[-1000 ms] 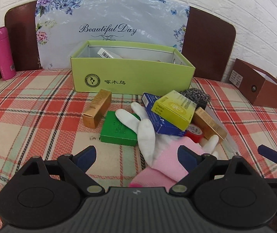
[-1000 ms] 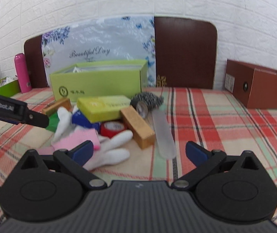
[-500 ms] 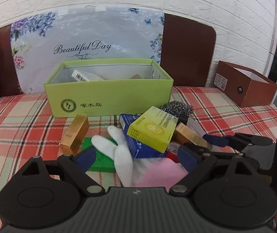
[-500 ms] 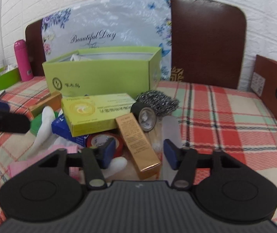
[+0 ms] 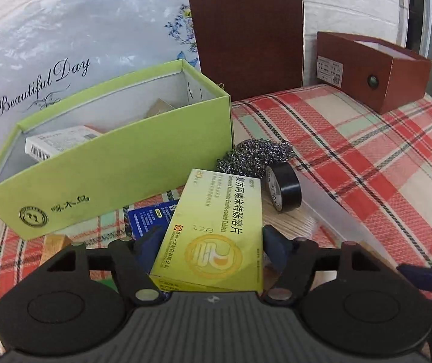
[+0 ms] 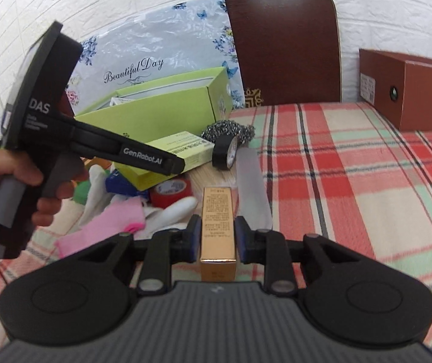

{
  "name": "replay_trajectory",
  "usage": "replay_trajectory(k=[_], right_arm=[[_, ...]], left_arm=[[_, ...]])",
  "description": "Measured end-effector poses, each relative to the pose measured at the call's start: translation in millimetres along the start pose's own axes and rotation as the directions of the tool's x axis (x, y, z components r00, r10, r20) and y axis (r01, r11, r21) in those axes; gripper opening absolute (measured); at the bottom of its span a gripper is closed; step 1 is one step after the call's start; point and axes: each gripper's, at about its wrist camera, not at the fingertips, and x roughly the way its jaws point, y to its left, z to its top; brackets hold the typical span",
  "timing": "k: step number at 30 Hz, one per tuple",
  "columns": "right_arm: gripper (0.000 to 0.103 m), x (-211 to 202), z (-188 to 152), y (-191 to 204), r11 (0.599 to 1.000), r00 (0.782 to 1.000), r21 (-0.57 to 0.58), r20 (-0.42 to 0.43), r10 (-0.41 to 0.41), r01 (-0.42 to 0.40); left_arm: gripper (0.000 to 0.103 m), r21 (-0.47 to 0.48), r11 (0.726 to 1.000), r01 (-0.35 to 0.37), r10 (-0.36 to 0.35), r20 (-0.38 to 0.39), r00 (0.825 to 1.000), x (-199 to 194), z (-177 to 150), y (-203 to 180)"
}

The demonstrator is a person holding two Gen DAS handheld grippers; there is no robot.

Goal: Organize objects
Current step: 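Grasp the yellow medicine box with the left tool while the right tool grasps the gold box, then carry both boxes into the lime-green box and open both tools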

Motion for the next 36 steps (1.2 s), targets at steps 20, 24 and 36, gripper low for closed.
replay_trajectory(k=[20,24,36], right_arm=[[0.049,-31,-22,37,0.998,0.997,-0.022,-0.026,-0.067,0.067],[0.049,-25,-27,50,0.990,0.992,-0.087,-0.050,-0.117,0.113],[0.046,-5,-33,58,0.985,0.983,-0.094,-0.102,-0.155,0.146]], left_arm=[[0.078,-0.198,0.979,-0.042,0.031,-0.060,0.998,-102,-114,36],[0.079,-0.209,0.977,-0.040,0.027,-0.062,0.998,-99,-117,40],[0.071,-0.222,0.975,0.014,-0.030,-0.072,0.997,-89,-120,43]])
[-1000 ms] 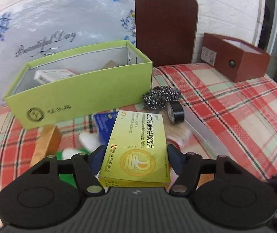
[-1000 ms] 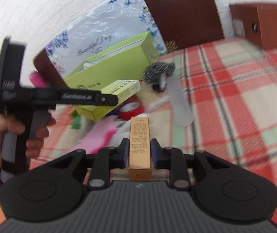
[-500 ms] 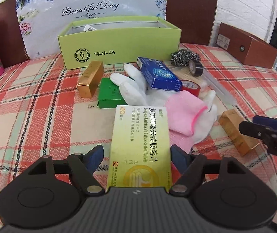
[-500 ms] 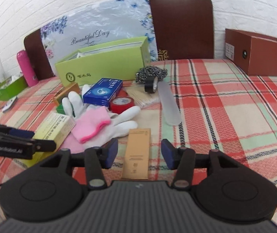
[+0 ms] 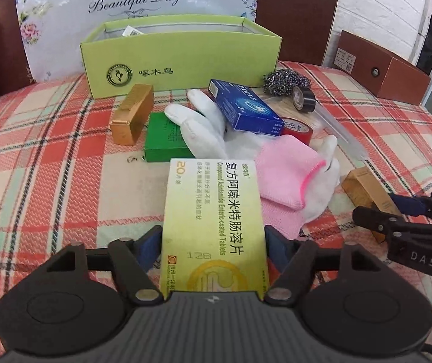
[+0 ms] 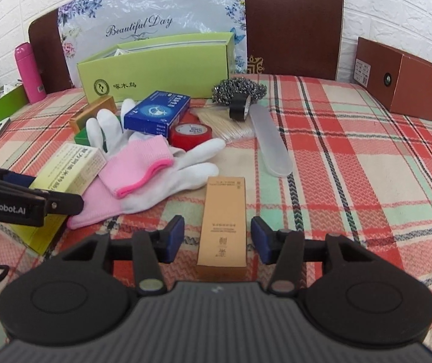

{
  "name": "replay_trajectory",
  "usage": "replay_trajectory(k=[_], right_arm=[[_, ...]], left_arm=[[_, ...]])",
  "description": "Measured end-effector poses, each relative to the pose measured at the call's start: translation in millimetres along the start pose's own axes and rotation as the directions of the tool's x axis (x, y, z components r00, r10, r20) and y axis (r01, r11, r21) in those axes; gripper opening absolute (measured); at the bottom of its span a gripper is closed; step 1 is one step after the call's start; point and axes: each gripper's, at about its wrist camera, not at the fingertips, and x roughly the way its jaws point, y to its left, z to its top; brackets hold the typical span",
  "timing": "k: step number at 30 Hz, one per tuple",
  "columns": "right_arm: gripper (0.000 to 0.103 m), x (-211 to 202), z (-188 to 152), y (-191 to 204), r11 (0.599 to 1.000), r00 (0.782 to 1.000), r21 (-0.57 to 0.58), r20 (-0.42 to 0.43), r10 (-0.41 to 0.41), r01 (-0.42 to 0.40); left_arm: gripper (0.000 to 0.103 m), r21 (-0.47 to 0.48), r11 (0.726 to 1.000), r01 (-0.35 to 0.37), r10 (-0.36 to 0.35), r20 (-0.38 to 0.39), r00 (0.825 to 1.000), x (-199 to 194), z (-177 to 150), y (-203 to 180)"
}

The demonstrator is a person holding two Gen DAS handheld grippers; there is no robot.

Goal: Organize objects
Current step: 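Carry both boxes into the lime-green box and open both tools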

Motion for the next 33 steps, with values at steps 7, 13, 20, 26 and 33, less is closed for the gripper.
replay_trajectory(k=[7,13,20,26,33], right_arm=[[0.029,2,1,-7,1.000,1.000,0.029,-0.008,0.011,-0.011],[0.029,-24,17,-7,0.997,0.996,0.043,0.066,0.058,-0.061],[0.029,-19,85,0,0.987,0.970,0.025,0.192,0.149,-0.157],[0.029,26,157,18,0.986,0.946,-0.027,0.279,0.164,-0.163],[0.029,115,212,16,0.995,0.960,-0.062,0.264,0.094,-0.080]], left_arm=[[0.069,-0.010,1.000,0.012,-0.012,0.009,1.000,-1,2,5],[0.069,-0.048,0.996,0.076,-0.072,0.075,0.995,-30,14,19],[0.069,-0.024,0.997,0.078,-0.070,0.243,0.968,-53,76,26],[0.069,-0.049,0.997,0.065,-0.045,0.333,0.942,-33,151,29],[0.069,-0.090,0.996,0.026,0.005,0.327,0.945,38,217,44]])
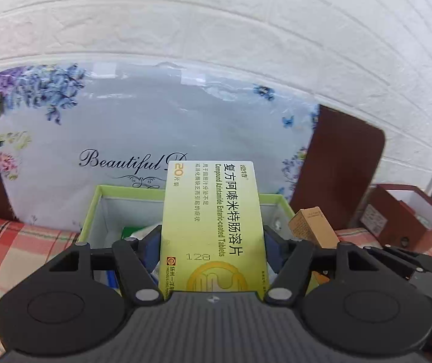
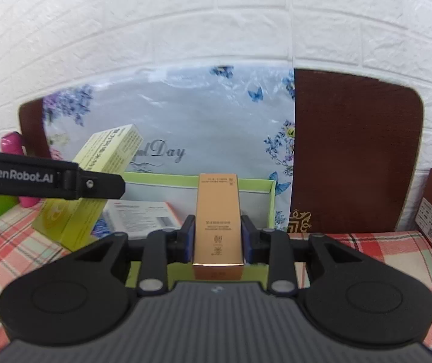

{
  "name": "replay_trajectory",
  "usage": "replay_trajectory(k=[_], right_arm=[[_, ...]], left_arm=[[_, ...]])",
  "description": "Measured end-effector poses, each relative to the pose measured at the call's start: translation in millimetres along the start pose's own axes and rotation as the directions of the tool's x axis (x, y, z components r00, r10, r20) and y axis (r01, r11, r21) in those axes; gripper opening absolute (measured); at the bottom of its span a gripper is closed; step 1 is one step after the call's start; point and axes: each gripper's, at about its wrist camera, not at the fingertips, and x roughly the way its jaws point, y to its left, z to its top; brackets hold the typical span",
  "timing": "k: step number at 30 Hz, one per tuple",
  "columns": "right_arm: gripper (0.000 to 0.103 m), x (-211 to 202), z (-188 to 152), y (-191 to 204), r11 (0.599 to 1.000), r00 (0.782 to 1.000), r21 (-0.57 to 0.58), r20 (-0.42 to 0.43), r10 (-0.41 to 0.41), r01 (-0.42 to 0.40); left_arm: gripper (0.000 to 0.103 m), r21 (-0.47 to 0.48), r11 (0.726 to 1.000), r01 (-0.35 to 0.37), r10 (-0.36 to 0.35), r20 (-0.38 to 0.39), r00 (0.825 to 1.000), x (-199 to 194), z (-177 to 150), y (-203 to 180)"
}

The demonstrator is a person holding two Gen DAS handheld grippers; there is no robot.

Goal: Organize objects
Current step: 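Carry both boxes into the lime-green box and open both tools, then grasp the gold box with the left tool while the right tool grasps the frosted tube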

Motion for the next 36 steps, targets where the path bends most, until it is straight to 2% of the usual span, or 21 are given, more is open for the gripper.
replay_trajectory(k=[3,5,6,7,8,9,10,12,14,19,25,31,36], right_arm=[[0.029,31,4,-2,1.000,1.000,-0.021,-0.016,-0.010,0.010],[0.030,48,4,-1,0.999,1.000,-0.031,-0.022,-0.018,0.017],[0.034,56,3,-1,0.999,1.000,-0.042,-0.027,-0.013,0.012],[0.040,62,1,-1,0.999,0.999,-0.054,-0.040,-0.005,0.003],[0.057,65,-1,0,0.998,0.999,-0.066,-0.044,-0.009,0.006],[0.070,64,-4,1,0.997,0.999,-0.082,-0.029,-0.017,0.014],[0.075,61,-8,1,0.995,1.000,-0.098,-0.005,-0.021,0.021],[0.095,51,-12,0,0.993,0.999,-0.116,0.041,-0.023,0.028],[0.101,37,-14,-2,0.993,0.997,-0.116,0.074,-0.017,0.026],[0.103,-15,-10,-16,0.995,0.991,-0.101,0.133,0.022,-0.009],[0.103,-87,-27,-30,0.994,0.984,-0.102,0.166,0.063,-0.047],[0.103,-138,-72,-42,0.992,0.986,-0.105,0.145,0.085,-0.070],[0.103,-155,-118,-55,0.996,0.996,-0.065,0.055,0.065,-0.061]], left_arm=[[0.069,-0.015,1.000,-0.009,0.009,-0.020,1.000,27,4,5],[0.072,-0.022,0.999,-0.024,0.024,-0.001,1.000,38,3,7],[0.085,-0.019,0.998,-0.051,0.051,0.002,0.999,41,2,7],[0.094,-0.012,0.996,-0.091,0.090,-0.009,0.996,44,0,6],[0.094,-0.002,0.994,-0.113,0.113,-0.009,0.994,44,-2,7],[0.094,0.006,0.994,-0.106,0.106,-0.007,0.994,43,-4,9],[0.094,0.008,0.996,-0.090,0.090,-0.005,0.996,41,-7,12],[0.094,-0.003,0.996,-0.093,0.093,0.004,0.996,34,-10,14],[0.094,-0.006,0.994,-0.107,0.107,0.013,0.994,25,-11,11],[0.094,-0.018,0.996,-0.088,0.088,0.057,0.994,-19,-15,-7],[0.094,-0.078,0.995,-0.068,0.073,0.068,0.995,-81,-46,-30],[0.094,-0.108,0.989,-0.103,0.104,0.011,0.994,-111,-101,-45],[0.095,-0.080,0.988,-0.130,0.119,-0.128,0.985,-104,-141,-54]])
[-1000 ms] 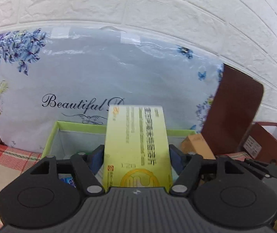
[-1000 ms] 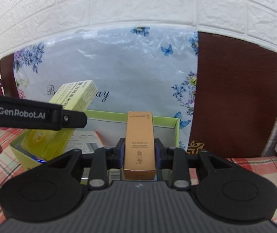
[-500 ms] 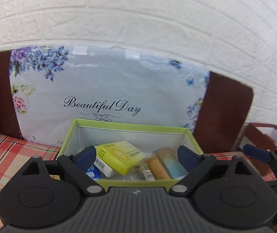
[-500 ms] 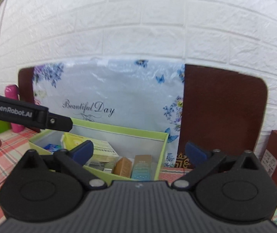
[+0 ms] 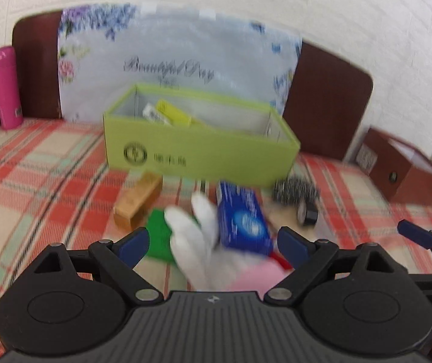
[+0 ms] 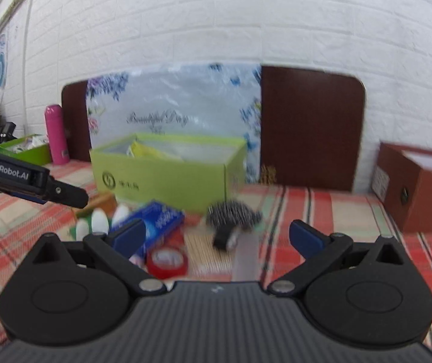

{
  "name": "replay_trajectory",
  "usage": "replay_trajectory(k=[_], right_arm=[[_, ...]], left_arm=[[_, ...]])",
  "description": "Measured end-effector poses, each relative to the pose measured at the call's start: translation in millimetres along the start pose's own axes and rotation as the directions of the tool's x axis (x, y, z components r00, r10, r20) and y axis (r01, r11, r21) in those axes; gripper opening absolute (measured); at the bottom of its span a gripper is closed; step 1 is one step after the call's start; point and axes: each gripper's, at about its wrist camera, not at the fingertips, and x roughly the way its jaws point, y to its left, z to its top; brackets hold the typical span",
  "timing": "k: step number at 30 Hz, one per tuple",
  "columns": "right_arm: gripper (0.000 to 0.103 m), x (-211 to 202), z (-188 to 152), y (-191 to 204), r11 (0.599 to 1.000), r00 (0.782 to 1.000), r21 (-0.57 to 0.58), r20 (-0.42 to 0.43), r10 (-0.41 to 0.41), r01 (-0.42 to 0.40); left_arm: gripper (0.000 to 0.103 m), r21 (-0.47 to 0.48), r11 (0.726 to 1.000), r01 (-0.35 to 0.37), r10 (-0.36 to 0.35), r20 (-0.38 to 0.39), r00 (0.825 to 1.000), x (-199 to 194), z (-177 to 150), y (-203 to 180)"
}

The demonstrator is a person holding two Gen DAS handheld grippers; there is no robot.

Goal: Organize objects
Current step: 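Grasp the gold box with the left tool while the right tool grasps the frosted tube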

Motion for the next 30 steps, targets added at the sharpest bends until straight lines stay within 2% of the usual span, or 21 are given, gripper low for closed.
replay_trajectory(k=[4,7,10,11,15,18,19,20,22,25,30], right_arm=[[0.103,-4,-33,-11,0.994,0.996,0.113,-0.087,0.017,-0.007],[0.103,1,-43,-20,0.982,0.989,0.189,-0.149,0.027,0.001],[0.103,8,-38,-20,0.986,0.989,0.162,-0.150,-0.015,0.040],[0.100,15,-34,-18,0.990,0.987,0.131,-0.158,-0.034,0.055],[0.075,48,-30,-9,0.993,0.974,0.050,-0.210,-0.090,0.102],[0.041,64,-34,-5,0.990,0.956,0.044,-0.270,-0.115,0.131],[0.037,62,-34,-2,0.987,0.955,0.041,-0.264,-0.136,0.152],[0.027,60,-33,0,0.985,0.953,0.049,-0.268,-0.145,0.163],[0.027,52,-32,3,0.982,0.953,0.091,-0.270,-0.134,0.164],[0.027,35,-31,18,0.979,0.951,0.078,-0.265,-0.162,0.188],[0.027,3,-32,44,0.984,0.955,0.079,-0.267,-0.131,0.157]], left_arm=[[0.094,0.025,0.998,-0.053,0.054,-0.061,0.997,12,-15,1],[0.094,0.018,0.996,-0.083,0.084,-0.063,0.994,11,-16,10],[0.094,0.014,0.994,-0.112,0.113,-0.048,0.992,8,-12,21],[0.094,0.016,0.992,-0.125,0.126,-0.039,0.991,8,-11,25],[0.094,0.009,0.987,-0.160,0.161,-0.015,0.987,12,-6,48],[0.094,-0.012,0.990,-0.139,0.138,-0.019,0.990,15,-3,65],[0.094,-0.013,0.992,-0.124,0.124,-0.015,0.992,15,-1,69],[0.094,-0.009,0.994,-0.113,0.113,-0.007,0.994,15,-1,71],[0.094,0.001,0.995,-0.103,0.103,-0.004,0.995,17,2,75],[0.094,-0.003,0.999,-0.054,0.054,-0.005,0.999,20,9,82],[0.092,-0.017,1.000,-0.021,0.021,0.004,1.000,33,27,87]])
